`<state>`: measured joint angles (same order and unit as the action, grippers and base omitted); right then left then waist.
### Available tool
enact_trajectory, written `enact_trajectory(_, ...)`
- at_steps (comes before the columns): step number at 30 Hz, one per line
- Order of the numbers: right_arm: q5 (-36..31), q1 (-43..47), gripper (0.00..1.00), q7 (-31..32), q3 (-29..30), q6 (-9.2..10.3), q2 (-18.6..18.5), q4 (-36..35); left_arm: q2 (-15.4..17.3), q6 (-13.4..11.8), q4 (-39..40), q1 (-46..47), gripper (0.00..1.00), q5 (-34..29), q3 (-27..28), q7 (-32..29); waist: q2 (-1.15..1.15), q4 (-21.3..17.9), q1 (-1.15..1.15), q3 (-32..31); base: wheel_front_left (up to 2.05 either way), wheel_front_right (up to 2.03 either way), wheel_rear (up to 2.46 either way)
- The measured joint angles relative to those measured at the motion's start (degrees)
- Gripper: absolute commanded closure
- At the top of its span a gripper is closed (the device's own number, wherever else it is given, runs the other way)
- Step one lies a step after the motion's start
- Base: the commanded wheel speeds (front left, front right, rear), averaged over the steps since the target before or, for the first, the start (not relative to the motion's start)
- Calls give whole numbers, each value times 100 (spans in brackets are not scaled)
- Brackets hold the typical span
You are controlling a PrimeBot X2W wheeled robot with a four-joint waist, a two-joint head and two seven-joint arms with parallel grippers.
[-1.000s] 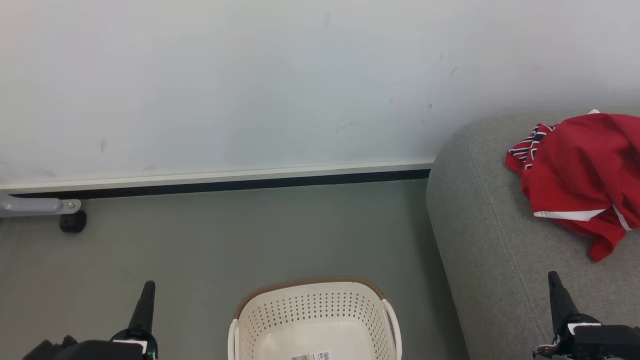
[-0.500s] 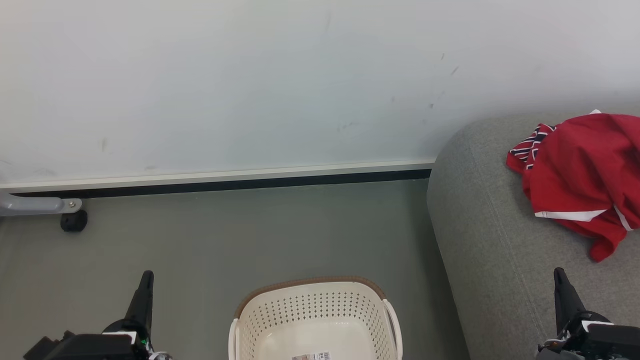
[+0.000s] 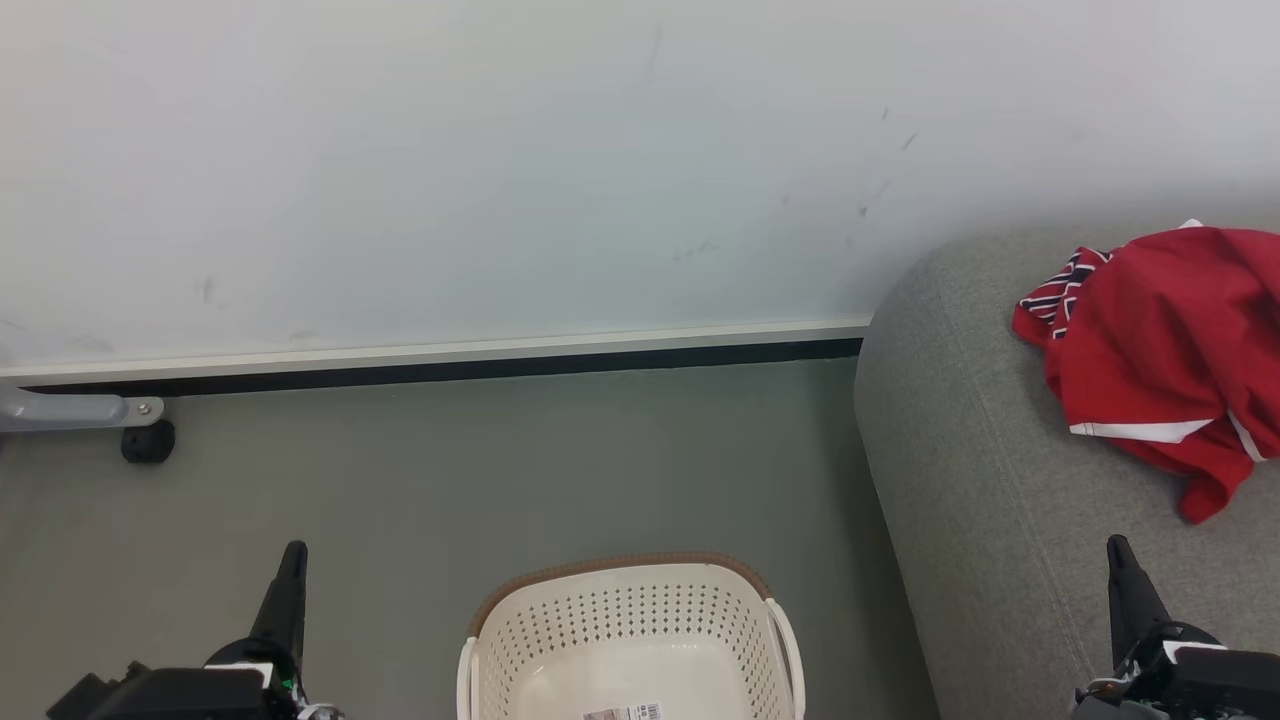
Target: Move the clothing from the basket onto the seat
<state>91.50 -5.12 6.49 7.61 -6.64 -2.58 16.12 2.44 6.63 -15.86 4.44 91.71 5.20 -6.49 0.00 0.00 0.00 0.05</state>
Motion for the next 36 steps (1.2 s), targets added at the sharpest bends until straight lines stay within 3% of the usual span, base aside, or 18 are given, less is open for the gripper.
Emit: enact_trajectory(36,1,0,100,0,-1,0,1,1,0,1,-5,0,100,0,-1,0,0,0,0,0,0,0,0)
